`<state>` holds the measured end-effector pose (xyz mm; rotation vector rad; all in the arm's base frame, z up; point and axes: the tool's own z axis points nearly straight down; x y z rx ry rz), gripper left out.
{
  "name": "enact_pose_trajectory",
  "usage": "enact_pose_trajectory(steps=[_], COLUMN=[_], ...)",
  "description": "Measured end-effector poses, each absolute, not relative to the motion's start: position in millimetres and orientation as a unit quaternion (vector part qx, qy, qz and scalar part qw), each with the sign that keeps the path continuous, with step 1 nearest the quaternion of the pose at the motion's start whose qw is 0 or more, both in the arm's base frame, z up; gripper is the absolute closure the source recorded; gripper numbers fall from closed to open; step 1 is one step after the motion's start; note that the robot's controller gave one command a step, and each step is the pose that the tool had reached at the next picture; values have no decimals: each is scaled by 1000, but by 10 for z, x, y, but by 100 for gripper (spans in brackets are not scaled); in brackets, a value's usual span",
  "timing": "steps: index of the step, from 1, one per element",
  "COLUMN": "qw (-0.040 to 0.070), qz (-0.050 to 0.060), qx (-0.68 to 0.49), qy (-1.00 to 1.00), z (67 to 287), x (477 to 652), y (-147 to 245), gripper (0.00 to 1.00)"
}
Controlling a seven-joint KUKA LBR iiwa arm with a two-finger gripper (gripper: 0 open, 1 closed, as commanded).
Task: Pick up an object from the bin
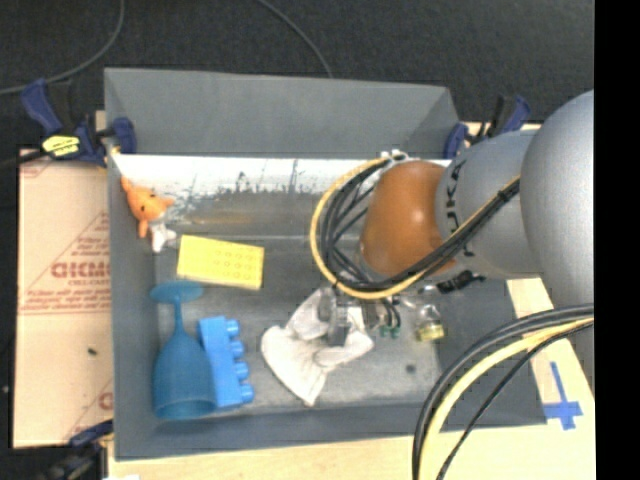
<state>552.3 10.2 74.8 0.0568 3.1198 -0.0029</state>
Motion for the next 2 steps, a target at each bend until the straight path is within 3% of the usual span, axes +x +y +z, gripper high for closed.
enact_pose_trajectory(steps=[1, 2], qw=[7, 11], qz=[0, -2], qx=[34, -20], qy=[999, 1000], z=[1512, 2428], x=[5293, 5545], y=[216, 178], gripper=[100, 100])
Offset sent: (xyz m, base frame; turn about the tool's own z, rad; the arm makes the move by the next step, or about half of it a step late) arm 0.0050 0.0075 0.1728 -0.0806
